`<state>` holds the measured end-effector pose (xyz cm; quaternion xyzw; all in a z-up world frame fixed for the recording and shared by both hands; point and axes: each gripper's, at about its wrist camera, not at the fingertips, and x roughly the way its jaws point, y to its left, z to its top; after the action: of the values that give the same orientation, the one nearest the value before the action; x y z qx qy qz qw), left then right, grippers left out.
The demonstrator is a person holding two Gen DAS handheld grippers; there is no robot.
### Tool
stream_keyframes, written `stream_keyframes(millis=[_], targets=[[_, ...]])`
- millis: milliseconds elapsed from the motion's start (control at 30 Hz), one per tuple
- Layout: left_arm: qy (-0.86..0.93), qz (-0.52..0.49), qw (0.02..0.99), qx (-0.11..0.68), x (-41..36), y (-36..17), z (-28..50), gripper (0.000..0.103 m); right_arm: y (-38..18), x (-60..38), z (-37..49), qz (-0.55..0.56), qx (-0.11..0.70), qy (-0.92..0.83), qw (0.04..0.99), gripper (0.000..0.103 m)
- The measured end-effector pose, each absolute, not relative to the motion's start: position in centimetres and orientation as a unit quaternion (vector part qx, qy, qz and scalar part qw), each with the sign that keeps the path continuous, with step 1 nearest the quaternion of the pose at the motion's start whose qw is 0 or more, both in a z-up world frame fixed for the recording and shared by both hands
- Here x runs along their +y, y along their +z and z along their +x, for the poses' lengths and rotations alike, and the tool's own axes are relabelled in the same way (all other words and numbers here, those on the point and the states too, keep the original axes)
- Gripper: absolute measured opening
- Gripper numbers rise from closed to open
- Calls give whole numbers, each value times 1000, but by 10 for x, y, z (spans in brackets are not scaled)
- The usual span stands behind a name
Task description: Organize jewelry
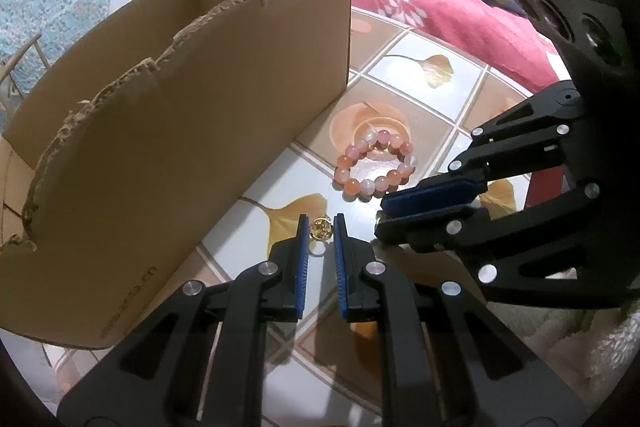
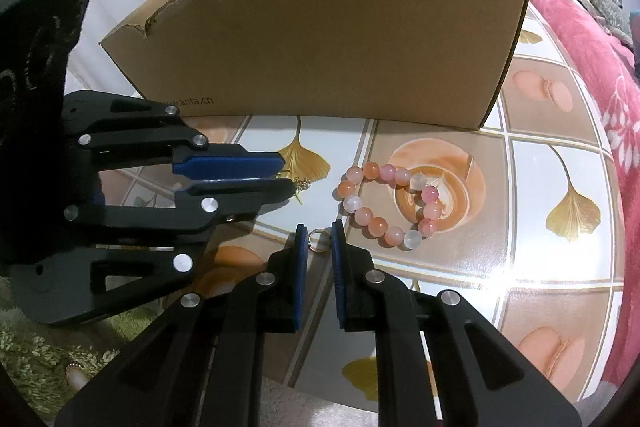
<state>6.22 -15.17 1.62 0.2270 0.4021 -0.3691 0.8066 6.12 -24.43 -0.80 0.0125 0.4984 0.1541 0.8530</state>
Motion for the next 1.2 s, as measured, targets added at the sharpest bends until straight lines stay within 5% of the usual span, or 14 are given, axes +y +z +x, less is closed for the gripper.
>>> stream_keyframes(millis=[567,1200], targets=[[-342,214,832,381,-126,43,46,11,12,-240,53,6,480,152,864,12],[-314,148,895,281,-89,137,85,11,130,-239,94,6,341,213,916,12]])
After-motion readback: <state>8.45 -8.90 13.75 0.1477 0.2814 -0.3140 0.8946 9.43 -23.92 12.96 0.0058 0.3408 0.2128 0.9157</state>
